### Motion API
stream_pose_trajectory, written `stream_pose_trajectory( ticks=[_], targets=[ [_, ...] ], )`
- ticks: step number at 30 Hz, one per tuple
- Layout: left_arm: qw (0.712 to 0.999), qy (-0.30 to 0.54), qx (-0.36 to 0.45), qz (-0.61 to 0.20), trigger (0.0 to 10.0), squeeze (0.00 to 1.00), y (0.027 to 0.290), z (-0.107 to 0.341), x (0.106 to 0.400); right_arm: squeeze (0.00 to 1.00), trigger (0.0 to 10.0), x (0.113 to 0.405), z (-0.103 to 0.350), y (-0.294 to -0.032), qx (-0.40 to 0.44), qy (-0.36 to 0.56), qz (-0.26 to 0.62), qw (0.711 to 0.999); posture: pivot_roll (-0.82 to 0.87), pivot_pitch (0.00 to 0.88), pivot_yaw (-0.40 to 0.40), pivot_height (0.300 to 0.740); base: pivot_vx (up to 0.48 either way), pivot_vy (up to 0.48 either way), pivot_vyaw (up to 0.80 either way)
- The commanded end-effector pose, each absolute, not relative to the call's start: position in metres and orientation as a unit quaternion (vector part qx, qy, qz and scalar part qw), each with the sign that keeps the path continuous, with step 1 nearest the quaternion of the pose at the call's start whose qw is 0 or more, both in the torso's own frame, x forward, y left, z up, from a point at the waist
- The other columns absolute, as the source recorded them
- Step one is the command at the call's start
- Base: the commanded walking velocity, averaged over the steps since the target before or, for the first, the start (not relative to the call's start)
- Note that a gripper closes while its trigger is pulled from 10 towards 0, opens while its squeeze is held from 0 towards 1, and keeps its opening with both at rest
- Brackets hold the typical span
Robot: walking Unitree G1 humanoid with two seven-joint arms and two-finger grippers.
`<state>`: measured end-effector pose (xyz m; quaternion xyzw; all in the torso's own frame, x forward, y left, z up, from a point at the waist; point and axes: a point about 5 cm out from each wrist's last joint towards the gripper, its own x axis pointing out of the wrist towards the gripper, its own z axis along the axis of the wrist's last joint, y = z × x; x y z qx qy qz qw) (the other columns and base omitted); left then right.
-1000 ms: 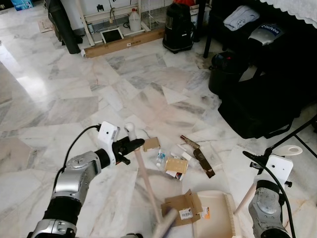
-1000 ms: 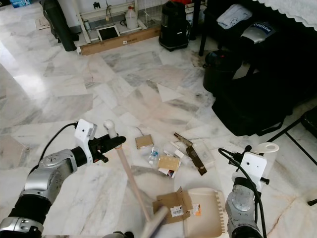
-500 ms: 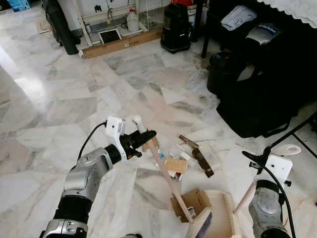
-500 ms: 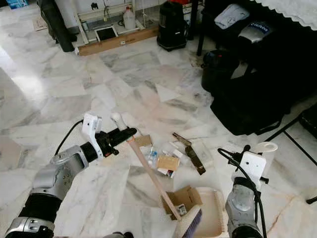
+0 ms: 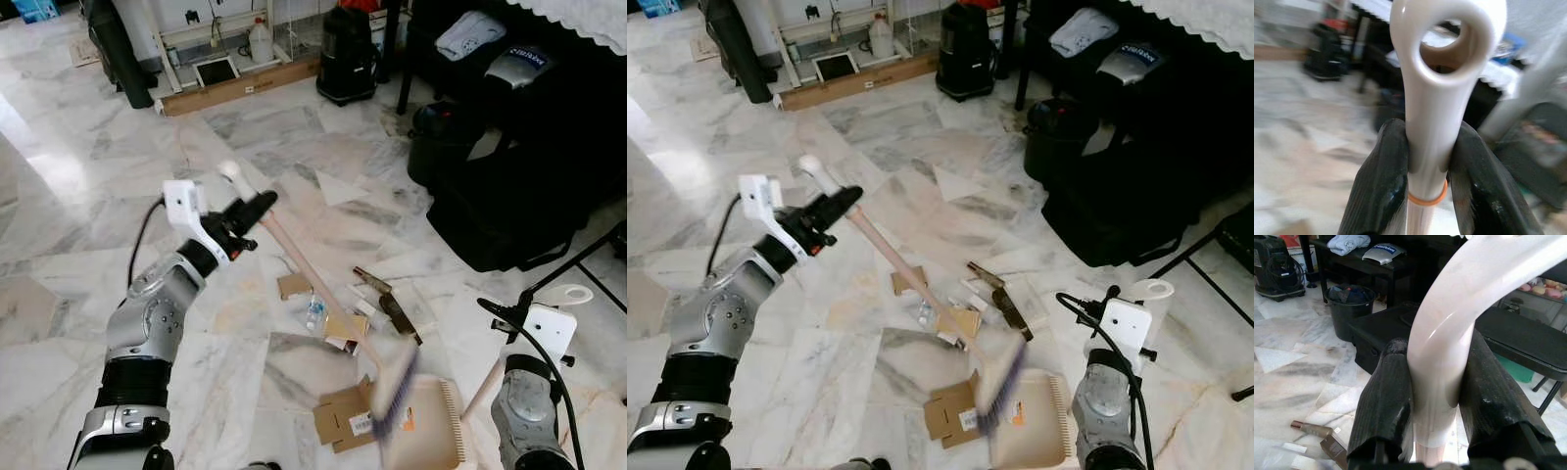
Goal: Sweep floor
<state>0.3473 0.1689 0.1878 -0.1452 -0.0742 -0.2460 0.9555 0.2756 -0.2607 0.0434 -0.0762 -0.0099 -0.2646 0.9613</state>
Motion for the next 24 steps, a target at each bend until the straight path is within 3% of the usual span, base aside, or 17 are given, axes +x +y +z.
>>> stream_pose_trajectory(
  ticks=[1,6,10,24],
  targets=[
    [0.968,-0.078,-0.104,-0.213,10.0,0.00,0.180,0.185,0.348,0.00,10.0,0.272,0.037,-0.260,-0.077,0.008,-0.263,0.962,0.17,0.135,0.030,0.740,0.000,0.000,0.00],
    [0.985,-0.076,-0.042,-0.147,10.0,0.00,0.193,0.173,0.349,0.00,10.0,0.271,0.037,-0.260,-0.078,0.007,-0.263,0.961,0.17,0.144,0.030,0.740,0.000,0.000,0.00],
    [0.988,-0.056,-0.007,-0.144,10.0,0.00,0.194,0.158,0.347,0.00,10.0,0.270,0.037,-0.261,-0.079,0.007,-0.264,0.961,0.16,0.144,0.029,0.740,0.000,0.000,0.00],
    [0.971,0.045,0.044,-0.231,10.0,0.00,0.177,0.111,0.333,0.00,10.0,0.270,0.037,-0.262,-0.080,0.006,-0.264,0.961,0.16,0.143,0.029,0.740,0.000,0.000,0.00]
  ],
)
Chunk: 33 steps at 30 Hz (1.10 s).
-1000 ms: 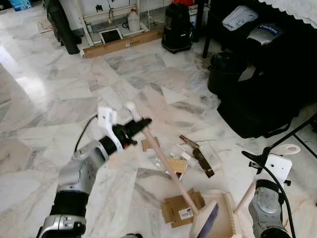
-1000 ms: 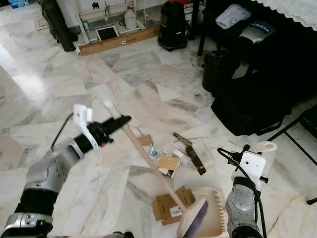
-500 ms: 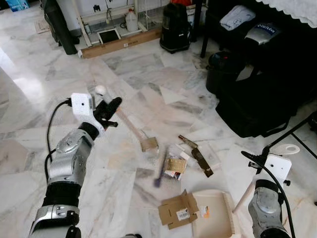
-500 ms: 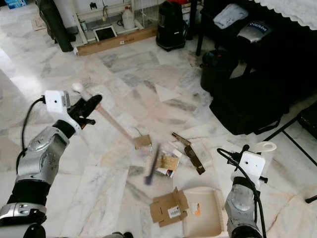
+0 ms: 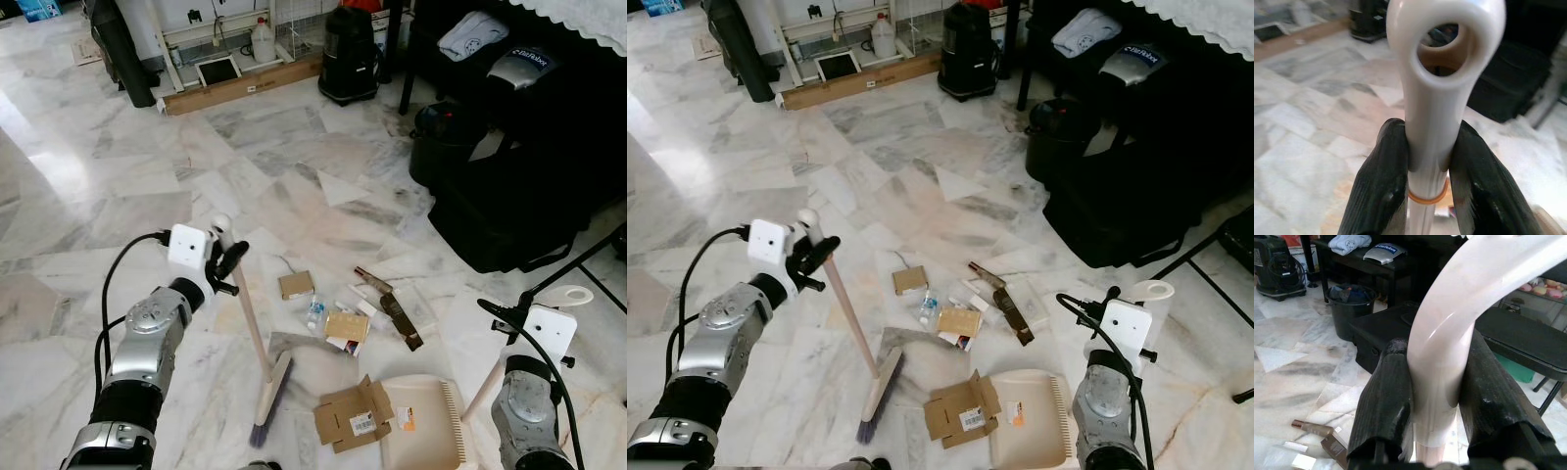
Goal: Sweep floor
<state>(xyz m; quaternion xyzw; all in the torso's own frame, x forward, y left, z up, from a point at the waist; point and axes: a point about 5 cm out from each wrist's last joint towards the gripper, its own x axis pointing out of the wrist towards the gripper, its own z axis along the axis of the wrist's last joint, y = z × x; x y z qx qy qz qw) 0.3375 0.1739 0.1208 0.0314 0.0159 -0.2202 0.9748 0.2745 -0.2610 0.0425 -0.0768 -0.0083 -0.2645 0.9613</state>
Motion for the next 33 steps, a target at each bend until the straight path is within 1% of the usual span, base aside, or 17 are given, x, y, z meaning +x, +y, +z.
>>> stream_pose_trajectory(
  ticks=[1,6,7,8,14,18,22,24,29,33],
  targets=[
    [0.970,0.046,0.044,-0.234,10.0,0.00,0.176,0.110,0.333,0.00,10.0,0.270,0.037,-0.262,-0.080,0.006,-0.264,0.961,0.16,0.143,0.029,0.740,0.000,0.000,0.00],
    [0.952,0.083,0.033,-0.294,10.0,0.00,0.165,0.104,0.327,0.00,10.0,0.269,0.037,-0.262,-0.081,0.007,-0.264,0.961,0.16,0.137,0.029,0.740,0.000,0.000,0.00],
    [0.952,0.083,0.033,-0.294,10.0,0.00,0.165,0.104,0.327,0.00,10.0,0.269,0.037,-0.262,-0.081,0.007,-0.264,0.961,0.16,0.137,0.029,0.740,0.000,0.000,0.00],
    [0.944,0.095,0.039,-0.313,10.0,0.00,0.164,0.102,0.325,0.00,10.0,0.270,0.037,-0.262,-0.080,0.006,-0.264,0.961,0.16,0.138,0.030,0.740,0.000,0.000,0.00],
    [0.937,0.118,0.053,-0.323,10.0,0.00,0.170,0.096,0.321,0.00,10.0,0.270,0.037,-0.262,-0.080,0.006,-0.264,0.961,0.16,0.140,0.029,0.740,0.000,0.000,0.00],
    [0.913,0.159,0.037,-0.374,10.0,0.00,0.160,0.087,0.309,0.00,10.0,0.271,0.037,-0.262,-0.079,0.006,-0.264,0.961,0.16,0.139,0.030,0.740,0.000,0.000,0.00],
    [0.898,0.176,0.002,-0.404,10.0,0.00,0.150,0.089,0.305,0.00,10.0,0.271,0.037,-0.262,-0.079,0.007,-0.263,0.961,0.16,0.139,0.030,0.740,0.000,0.000,0.00],
    [0.897,0.173,-0.013,-0.407,10.0,0.00,0.147,0.092,0.306,0.00,10.0,0.271,0.037,-0.262,-0.080,0.006,-0.263,0.961,0.16,0.138,0.030,0.740,0.000,0.000,0.00],
    [0.902,0.145,-0.083,-0.399,10.0,0.00,0.136,0.106,0.314,0.00,10.0,0.271,0.037,-0.261,-0.079,0.007,-0.261,0.962,0.16,0.138,0.031,0.740,0.000,0.000,0.00],
    [0.908,0.131,-0.106,-0.384,10.0,0.00,0.133,0.112,0.319,0.00,10.0,0.271,0.037,-0.260,-0.076,0.006,-0.259,0.963,0.16,0.139,0.030,0.740,0.000,0.000,0.00]
  ],
)
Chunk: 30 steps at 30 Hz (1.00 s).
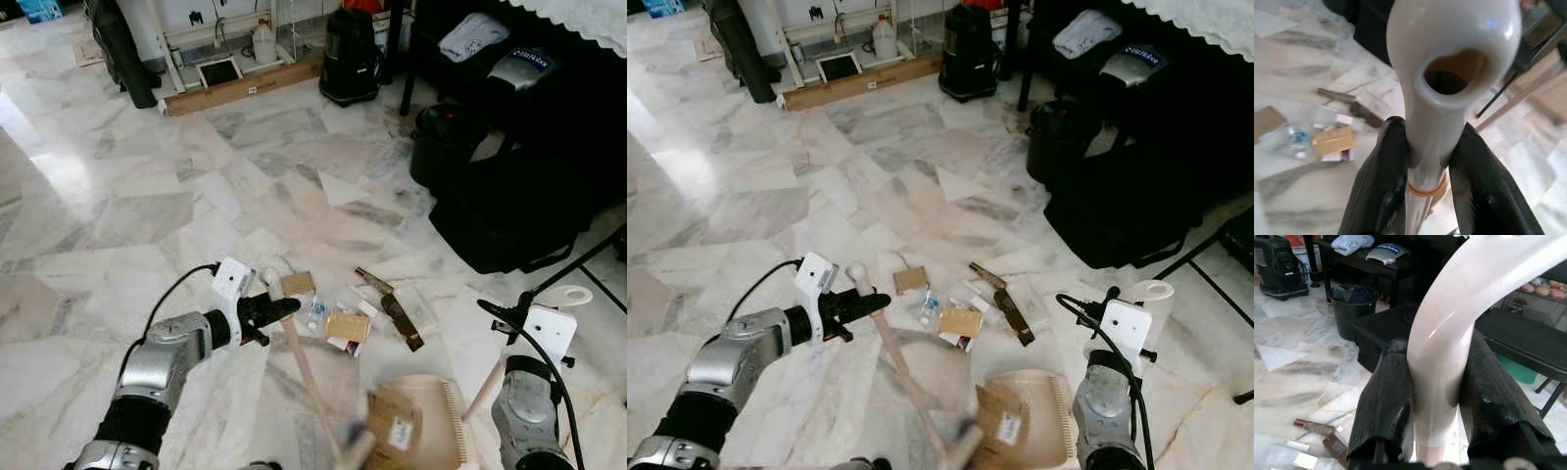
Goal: Sweep floor
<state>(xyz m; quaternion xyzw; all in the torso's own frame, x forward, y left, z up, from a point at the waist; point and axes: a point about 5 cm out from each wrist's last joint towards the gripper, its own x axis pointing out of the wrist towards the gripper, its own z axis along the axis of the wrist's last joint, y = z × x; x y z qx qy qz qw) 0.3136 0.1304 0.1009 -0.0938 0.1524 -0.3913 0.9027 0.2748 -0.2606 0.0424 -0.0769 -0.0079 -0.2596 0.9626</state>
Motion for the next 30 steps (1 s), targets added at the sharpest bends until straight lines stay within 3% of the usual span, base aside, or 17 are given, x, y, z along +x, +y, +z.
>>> stream_pose_trajectory(
  ticks=[1,17,30],
  targets=[
    [0.912,0.122,-0.116,-0.373,10.0,0.00,0.132,0.116,0.322,0.00,10.0,0.272,0.037,-0.259,-0.075,0.007,-0.256,0.964,0.16,0.139,0.030,0.740,0.000,0.000,0.00],
    [0.923,0.075,-0.126,-0.356,10.0,0.00,0.135,0.137,0.328,0.00,10.0,0.276,0.038,-0.255,-0.062,0.004,-0.245,0.968,0.17,0.135,0.028,0.740,0.000,0.000,0.00],
    [0.895,-0.055,-0.221,-0.382,10.0,0.00,0.150,0.202,0.333,0.00,10.0,0.277,0.039,-0.256,-0.062,0.005,-0.244,0.968,0.17,0.132,0.022,0.740,0.000,0.000,0.00]
  ],
)
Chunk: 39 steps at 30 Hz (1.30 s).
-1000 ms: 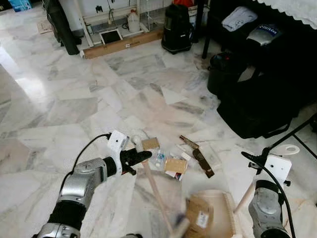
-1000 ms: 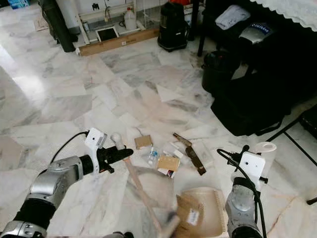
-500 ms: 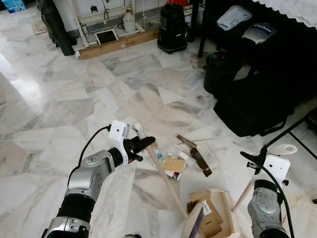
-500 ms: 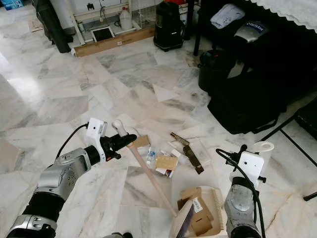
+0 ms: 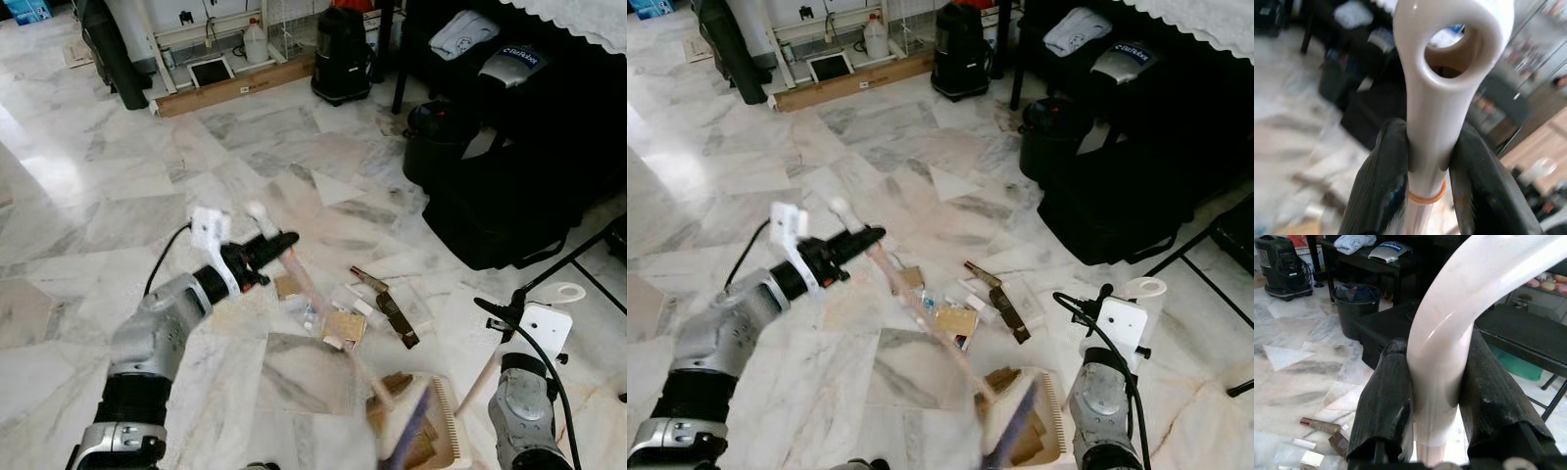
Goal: Sweep floor
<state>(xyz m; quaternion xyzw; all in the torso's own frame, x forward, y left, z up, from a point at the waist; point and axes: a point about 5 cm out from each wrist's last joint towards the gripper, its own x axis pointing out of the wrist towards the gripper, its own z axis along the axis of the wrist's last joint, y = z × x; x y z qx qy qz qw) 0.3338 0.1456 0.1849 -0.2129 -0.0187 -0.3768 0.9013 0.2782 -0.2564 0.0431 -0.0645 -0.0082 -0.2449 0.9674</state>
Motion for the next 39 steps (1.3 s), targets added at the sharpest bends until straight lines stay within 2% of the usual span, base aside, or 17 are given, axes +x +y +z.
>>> stream_pose_trajectory(
  ticks=[1,5,8,9,19,23,31,39],
  targets=[
    [0.898,-0.064,-0.223,-0.373,10.0,0.00,0.154,0.205,0.335,0.00,10.0,0.277,0.039,-0.256,-0.062,0.005,-0.244,0.968,0.17,0.132,0.021,0.740,0.000,0.000,0.00],
    [0.915,-0.096,-0.217,-0.326,10.0,0.00,0.165,0.213,0.341,0.00,10.0,0.277,0.039,-0.256,-0.062,0.006,-0.244,0.968,0.17,0.134,0.021,0.740,0.000,0.000,0.00],
    [0.951,-0.116,-0.177,-0.226,10.0,0.00,0.185,0.211,0.350,0.00,10.0,0.277,0.039,-0.255,-0.061,0.005,-0.243,0.968,0.17,0.138,0.021,0.740,0.000,0.000,0.00],
    [0.955,-0.115,-0.176,-0.209,10.0,0.00,0.188,0.209,0.351,0.00,10.0,0.277,0.039,-0.255,-0.060,0.004,-0.242,0.968,0.17,0.138,0.021,0.740,0.000,0.000,0.00],
    [0.979,-0.100,-0.102,-0.146,10.0,0.00,0.191,0.183,0.349,0.00,10.0,0.280,0.044,-0.256,-0.011,-0.014,-0.255,0.967,0.15,0.144,0.023,0.740,0.000,0.000,0.00],
    [0.983,-0.091,-0.068,-0.146,10.0,0.00,0.190,0.176,0.350,0.00,10.0,0.281,0.047,-0.259,0.014,-0.023,-0.266,0.964,0.16,0.136,0.021,0.740,0.000,0.000,0.00],
    [0.984,-0.082,-0.051,-0.149,10.0,0.00,0.187,0.169,0.349,0.00,10.0,0.285,0.054,-0.261,0.068,-0.047,-0.277,0.957,0.15,0.122,0.022,0.740,0.000,0.000,0.00],
    [0.979,-0.068,-0.073,-0.179,10.0,0.00,0.177,0.165,0.352,0.00,10.0,0.291,0.060,-0.261,0.076,-0.057,-0.269,0.959,0.16,0.101,0.017,0.740,0.000,0.000,0.00]
  ],
)
